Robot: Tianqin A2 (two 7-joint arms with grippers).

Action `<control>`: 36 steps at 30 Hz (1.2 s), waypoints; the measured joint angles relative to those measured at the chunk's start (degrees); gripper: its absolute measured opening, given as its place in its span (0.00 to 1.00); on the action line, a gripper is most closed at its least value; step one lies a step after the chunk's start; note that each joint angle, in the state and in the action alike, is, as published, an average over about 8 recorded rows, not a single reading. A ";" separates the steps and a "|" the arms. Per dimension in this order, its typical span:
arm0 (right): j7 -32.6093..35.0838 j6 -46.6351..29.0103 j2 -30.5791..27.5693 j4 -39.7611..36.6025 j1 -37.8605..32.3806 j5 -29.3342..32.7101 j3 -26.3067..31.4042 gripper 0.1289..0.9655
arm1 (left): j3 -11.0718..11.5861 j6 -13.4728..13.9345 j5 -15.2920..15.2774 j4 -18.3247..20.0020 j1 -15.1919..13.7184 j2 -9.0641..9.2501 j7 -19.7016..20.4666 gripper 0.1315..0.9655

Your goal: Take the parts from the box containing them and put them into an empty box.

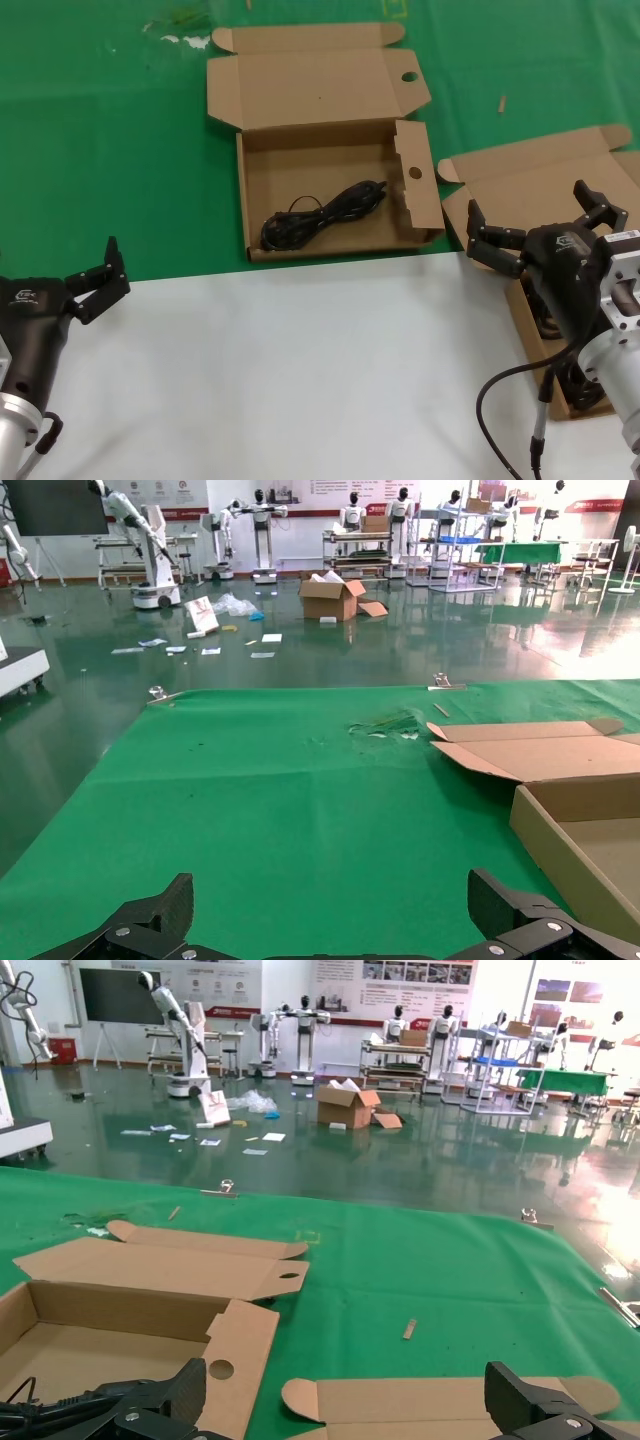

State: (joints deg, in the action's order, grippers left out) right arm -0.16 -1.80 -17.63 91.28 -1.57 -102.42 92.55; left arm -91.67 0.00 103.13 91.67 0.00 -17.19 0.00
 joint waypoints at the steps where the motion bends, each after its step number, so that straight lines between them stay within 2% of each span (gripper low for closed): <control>1: 0.00 0.00 0.00 0.00 0.00 0.00 0.00 1.00 | 0.00 0.00 0.00 0.00 0.00 0.00 0.00 1.00; 36: 0.00 0.00 0.00 0.00 0.00 0.00 0.00 1.00 | 0.00 0.00 0.00 0.00 0.00 0.00 0.00 1.00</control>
State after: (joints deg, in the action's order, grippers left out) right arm -0.16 -1.80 -17.63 91.28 -1.57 -102.42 92.55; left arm -91.67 0.00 103.13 91.67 0.00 -17.19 0.00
